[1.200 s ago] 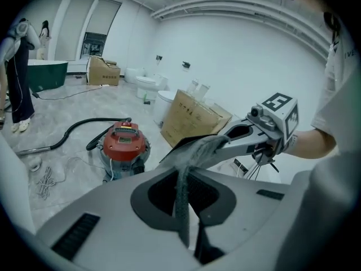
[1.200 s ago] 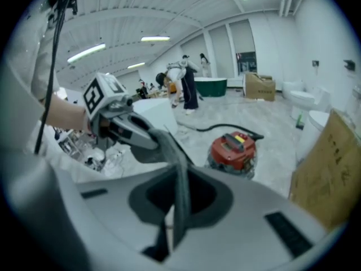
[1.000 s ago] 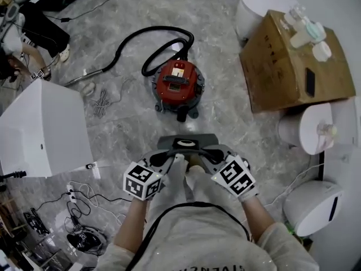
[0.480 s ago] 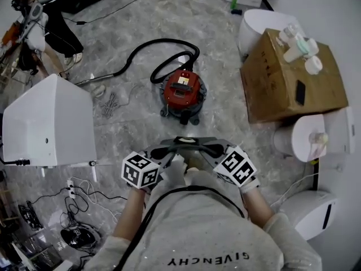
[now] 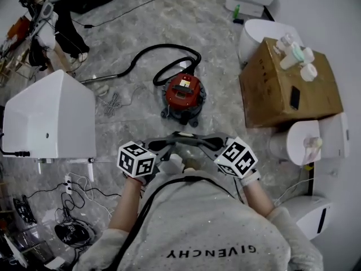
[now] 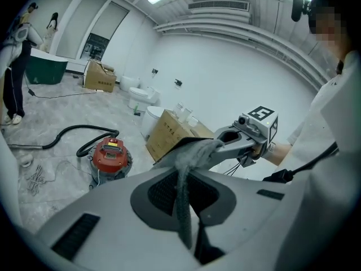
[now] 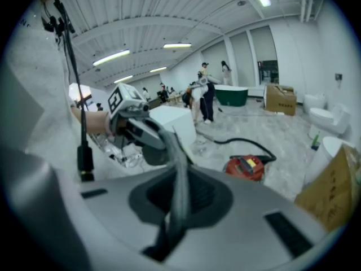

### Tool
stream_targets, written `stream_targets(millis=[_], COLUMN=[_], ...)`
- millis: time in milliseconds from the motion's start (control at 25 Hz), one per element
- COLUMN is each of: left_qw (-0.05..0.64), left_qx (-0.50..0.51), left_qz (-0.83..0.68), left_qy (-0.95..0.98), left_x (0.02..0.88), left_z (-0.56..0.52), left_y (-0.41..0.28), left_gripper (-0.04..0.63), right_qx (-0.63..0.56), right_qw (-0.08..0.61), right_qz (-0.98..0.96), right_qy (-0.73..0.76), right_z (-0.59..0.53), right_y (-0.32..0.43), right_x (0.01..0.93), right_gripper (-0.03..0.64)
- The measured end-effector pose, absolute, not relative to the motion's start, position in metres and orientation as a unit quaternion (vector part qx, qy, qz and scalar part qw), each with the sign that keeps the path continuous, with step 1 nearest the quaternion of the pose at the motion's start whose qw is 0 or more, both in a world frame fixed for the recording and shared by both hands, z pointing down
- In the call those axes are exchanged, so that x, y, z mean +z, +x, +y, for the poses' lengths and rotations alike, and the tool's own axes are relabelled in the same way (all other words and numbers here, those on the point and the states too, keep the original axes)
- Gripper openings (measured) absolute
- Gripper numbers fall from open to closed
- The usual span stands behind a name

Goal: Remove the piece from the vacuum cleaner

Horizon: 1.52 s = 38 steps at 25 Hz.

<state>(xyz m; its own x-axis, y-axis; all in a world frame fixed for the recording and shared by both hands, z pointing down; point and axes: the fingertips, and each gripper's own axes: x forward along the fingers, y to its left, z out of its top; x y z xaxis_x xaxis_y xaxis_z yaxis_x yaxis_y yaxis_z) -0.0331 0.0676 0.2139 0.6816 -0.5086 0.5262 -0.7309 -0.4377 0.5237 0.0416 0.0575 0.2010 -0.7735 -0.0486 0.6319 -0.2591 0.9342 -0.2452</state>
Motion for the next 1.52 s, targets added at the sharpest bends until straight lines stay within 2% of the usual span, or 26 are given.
stream_targets(millis=[1520], left_qw=[0.387], left_qx=[0.143], left_qz=[-0.360], left_qy=[0.837], left_x=[0.212], left_z=[0.088], left_y=[-0.032], left_gripper=[0.034], right_qx=[0.143], right_qw=[0.325], right_qz=[-0.931], right_qy=[0.082], right_z=[0.081], right_y=[0.043], right_x=[0.198], right_gripper=[0.025])
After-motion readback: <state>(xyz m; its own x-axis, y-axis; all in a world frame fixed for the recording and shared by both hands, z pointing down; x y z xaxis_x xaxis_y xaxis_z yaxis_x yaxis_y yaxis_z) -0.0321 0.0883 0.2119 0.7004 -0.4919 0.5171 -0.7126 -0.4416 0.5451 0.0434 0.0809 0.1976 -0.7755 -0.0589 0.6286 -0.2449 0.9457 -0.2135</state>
